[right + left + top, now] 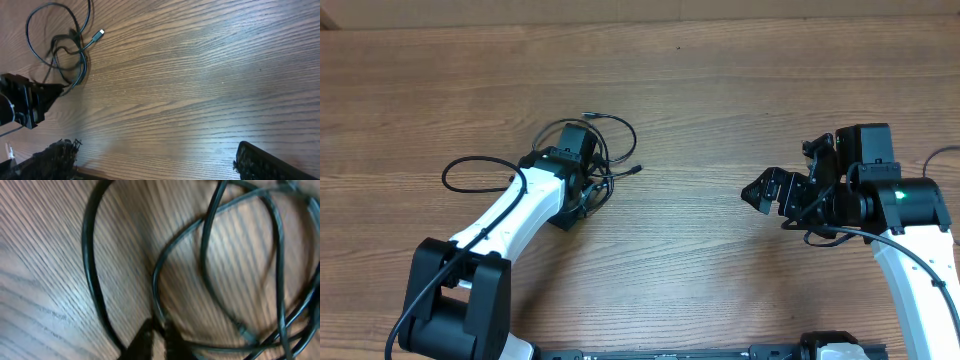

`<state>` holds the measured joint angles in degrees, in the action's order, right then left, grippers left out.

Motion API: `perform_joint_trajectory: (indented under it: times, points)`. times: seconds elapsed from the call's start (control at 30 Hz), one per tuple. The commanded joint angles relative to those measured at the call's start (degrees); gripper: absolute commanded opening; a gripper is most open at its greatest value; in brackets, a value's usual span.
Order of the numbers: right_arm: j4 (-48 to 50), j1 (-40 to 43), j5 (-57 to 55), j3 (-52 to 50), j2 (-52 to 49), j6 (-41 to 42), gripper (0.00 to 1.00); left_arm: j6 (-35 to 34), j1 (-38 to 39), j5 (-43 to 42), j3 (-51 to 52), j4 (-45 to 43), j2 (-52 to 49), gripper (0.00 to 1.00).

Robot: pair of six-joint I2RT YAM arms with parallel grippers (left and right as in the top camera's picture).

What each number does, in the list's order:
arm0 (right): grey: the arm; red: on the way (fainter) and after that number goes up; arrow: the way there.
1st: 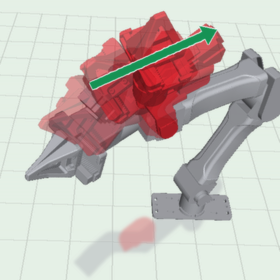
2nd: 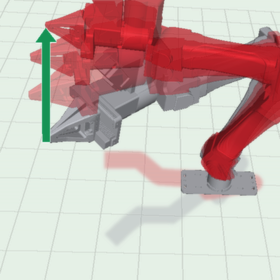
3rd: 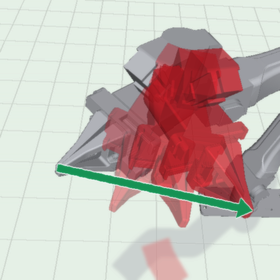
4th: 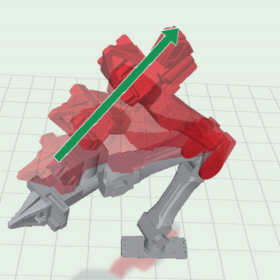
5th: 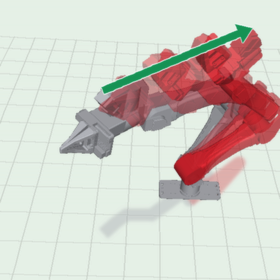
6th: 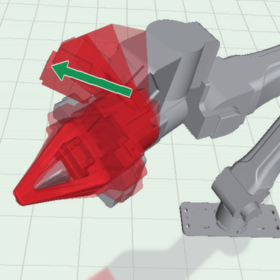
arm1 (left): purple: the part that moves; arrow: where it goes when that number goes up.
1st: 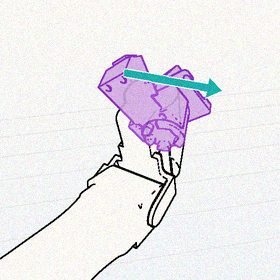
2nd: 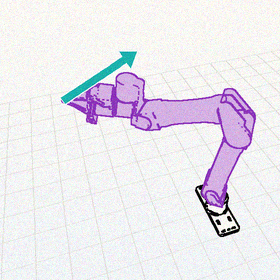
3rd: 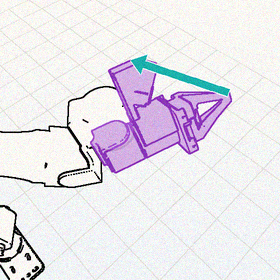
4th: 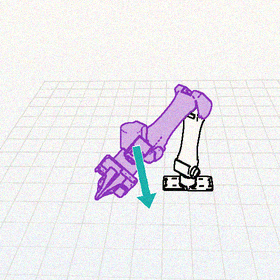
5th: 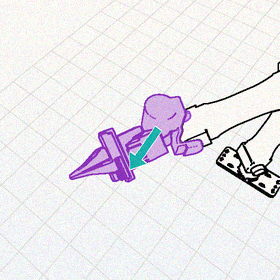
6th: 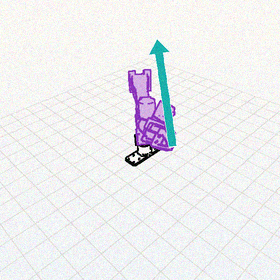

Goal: Untangle cables

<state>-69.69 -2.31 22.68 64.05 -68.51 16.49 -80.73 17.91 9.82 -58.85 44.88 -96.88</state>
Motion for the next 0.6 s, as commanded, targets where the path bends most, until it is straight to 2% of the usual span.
perform_joint_trajectory:
  times: [0.0, 0.17, 0.23, 0.3, 0.37, 0.43, 0.5, 0.57]
  points:
    - [0.26, -0.26, 0.35, -0.35, 0.85, -0.44, 1.0, 0.09, -1.01, 5.81, -1.2, -0.33, 0.52, 0.04]
    - [0.2, -0.26, 0.35, -0.37, 0.85, -0.28, 1.0, 8.41, -2.54, 5.03, -5.99, 0.33, 3.43, 0.05]
    - [0.5, -0.26, 0.37, -0.35, 0.85, -0.28, 1.0, 10.05, -2.54, 3.32, -6.62, 0.33, 4.24, 0.12]
    - [0.17, -0.26, 0.37, -0.37, 0.85, -0.26, 1.0, 10.05, -2.51, 0.98, -6.6, 1.4, 4.35, 0.34]
    - [0.17, -0.26, 0.35, -0.37, 0.85, -0.28, 1.0, 10.05, -2.51, 0.15, -6.56, 2.03, 4.33, 0.42]
    - [0.13, -0.26, 0.35, -0.35, 0.85, -0.31, 1.0, 10.05, -2.51, 0.15, -6.56, 3.06, 4.33, 0.58]
    - [0.15, -0.26, 0.33, -0.37, 0.85, -0.31, 1.0, 10.03, -2.51, -0.35, -6.56, 5.4, 4.33, 0.69]
    - [0.46, -0.26, 0.2, -0.37, 0.85, -0.31, 1.0, 10.01, -2.51, -0.39, -6.51, 6.75, 4.33, 0.76]
